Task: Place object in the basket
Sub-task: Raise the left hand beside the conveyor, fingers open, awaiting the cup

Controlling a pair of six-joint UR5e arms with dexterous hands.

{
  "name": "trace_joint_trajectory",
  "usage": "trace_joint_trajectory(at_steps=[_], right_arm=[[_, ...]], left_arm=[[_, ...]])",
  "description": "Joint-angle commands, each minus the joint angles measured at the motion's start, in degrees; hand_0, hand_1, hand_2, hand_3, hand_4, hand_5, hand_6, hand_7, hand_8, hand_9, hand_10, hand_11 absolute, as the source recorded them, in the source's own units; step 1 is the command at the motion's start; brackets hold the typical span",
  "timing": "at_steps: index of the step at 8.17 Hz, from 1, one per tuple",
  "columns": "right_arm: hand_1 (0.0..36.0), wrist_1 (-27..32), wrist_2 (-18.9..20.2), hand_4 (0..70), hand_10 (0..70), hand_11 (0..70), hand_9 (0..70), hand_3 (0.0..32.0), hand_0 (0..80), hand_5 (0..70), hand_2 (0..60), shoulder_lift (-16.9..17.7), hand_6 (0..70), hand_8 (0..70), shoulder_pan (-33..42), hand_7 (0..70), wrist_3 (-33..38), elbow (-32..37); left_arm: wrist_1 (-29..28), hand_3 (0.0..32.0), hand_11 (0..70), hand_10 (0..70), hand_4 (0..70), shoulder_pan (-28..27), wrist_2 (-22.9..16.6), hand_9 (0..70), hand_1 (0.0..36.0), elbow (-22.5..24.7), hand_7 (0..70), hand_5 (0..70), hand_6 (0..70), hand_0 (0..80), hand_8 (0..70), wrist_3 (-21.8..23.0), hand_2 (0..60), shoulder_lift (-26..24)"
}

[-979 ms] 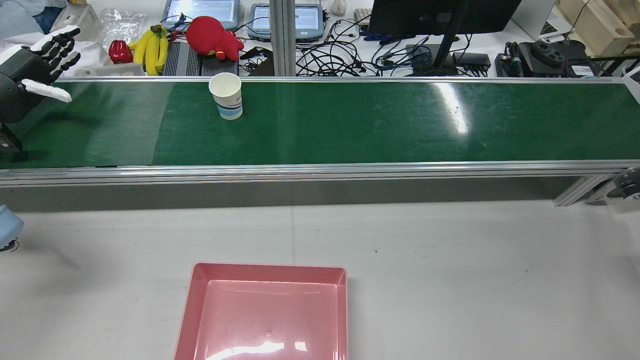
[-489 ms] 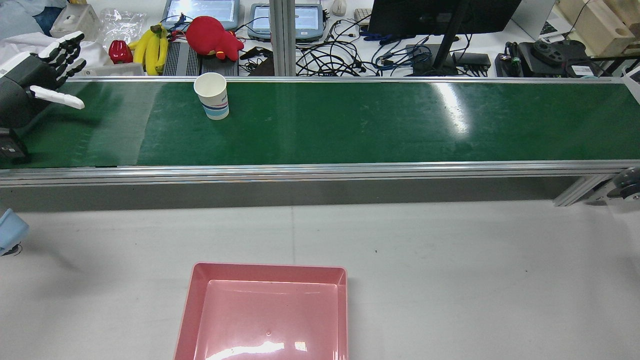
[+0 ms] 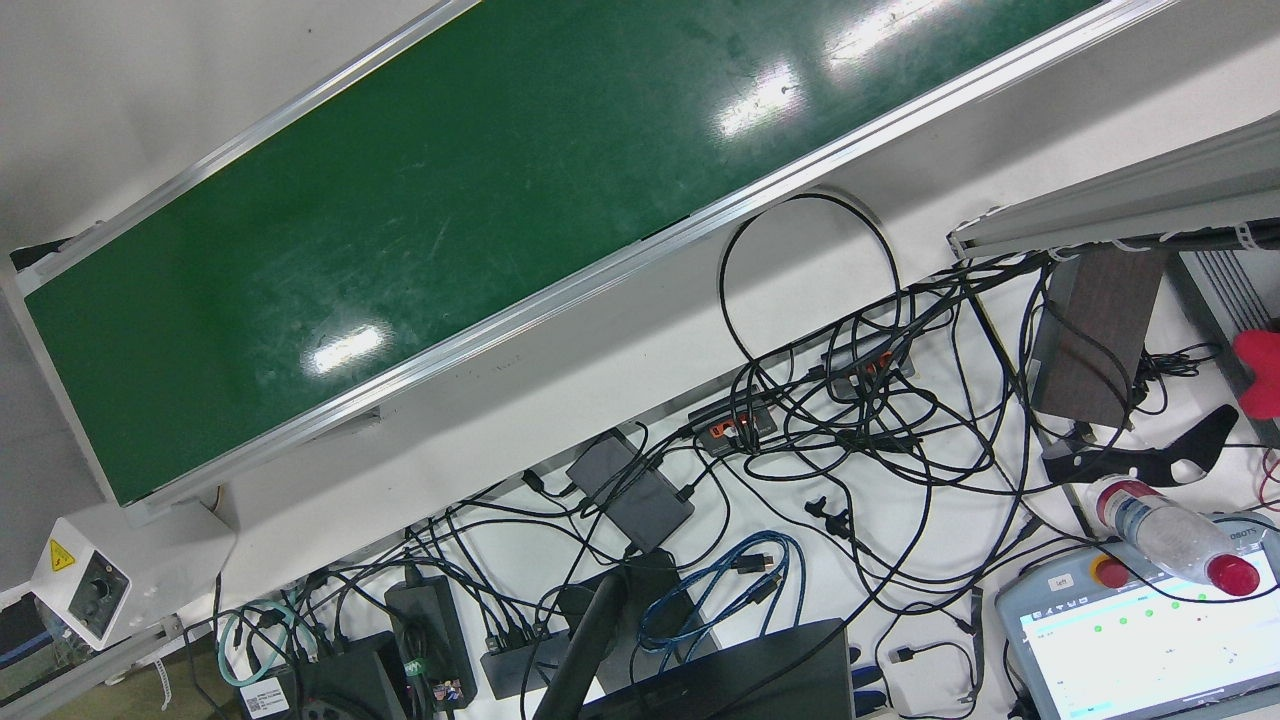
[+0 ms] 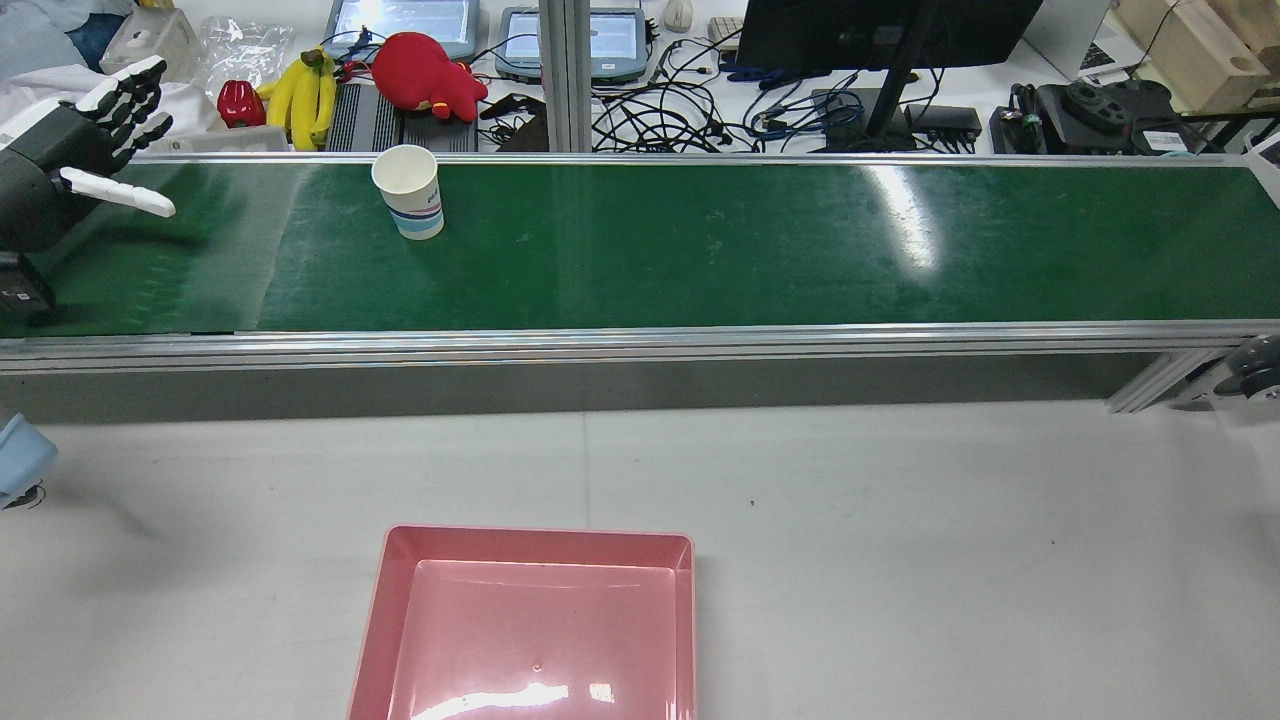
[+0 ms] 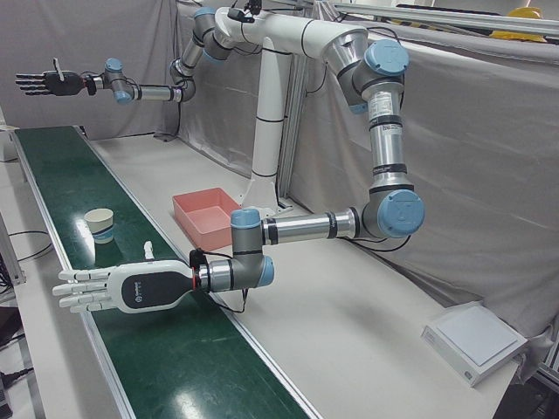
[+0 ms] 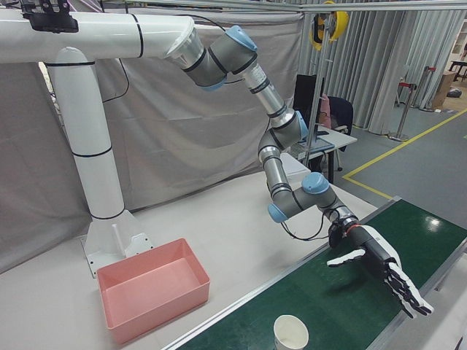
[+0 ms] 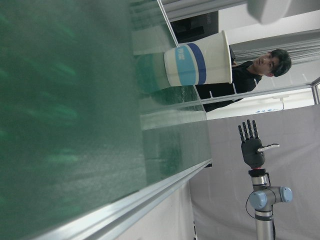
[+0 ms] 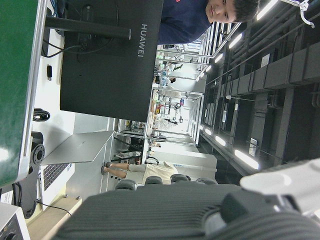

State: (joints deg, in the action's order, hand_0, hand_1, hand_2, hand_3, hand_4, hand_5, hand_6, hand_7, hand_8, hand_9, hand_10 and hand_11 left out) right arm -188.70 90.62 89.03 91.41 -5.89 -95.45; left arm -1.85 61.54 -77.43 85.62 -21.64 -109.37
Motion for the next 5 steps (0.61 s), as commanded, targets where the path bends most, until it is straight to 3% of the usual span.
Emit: trace_joint_trajectory(at_steps=[1,5], right_arm=[[0.0,0.0,0.0,0.0,0.0,0.0,0.0,0.0,0.0,0.0,0.0,0.0,0.0,0.0,0.0,0.0,0.0,0.0],[0.0,0.0,0.0,0.0,0.0,0.0,0.0,0.0,0.0,0.0,0.0,0.0,0.0,0.0,0.0,0.0,0.0,0.0]], left_arm=[[0.1,0.0,7.2,3.0,0.0,0.1,0.0,0.0,15.1,0.4,0.0,12.2,0.3,69.8,0.0,0.2,0.0,0.0],[0.2,0.0,7.1,3.0,0.7,0.1,-0.1,0.0,13.3,0.5,0.0,12.6,0.3,64.2,0.0,0.2,0.0,0.0]])
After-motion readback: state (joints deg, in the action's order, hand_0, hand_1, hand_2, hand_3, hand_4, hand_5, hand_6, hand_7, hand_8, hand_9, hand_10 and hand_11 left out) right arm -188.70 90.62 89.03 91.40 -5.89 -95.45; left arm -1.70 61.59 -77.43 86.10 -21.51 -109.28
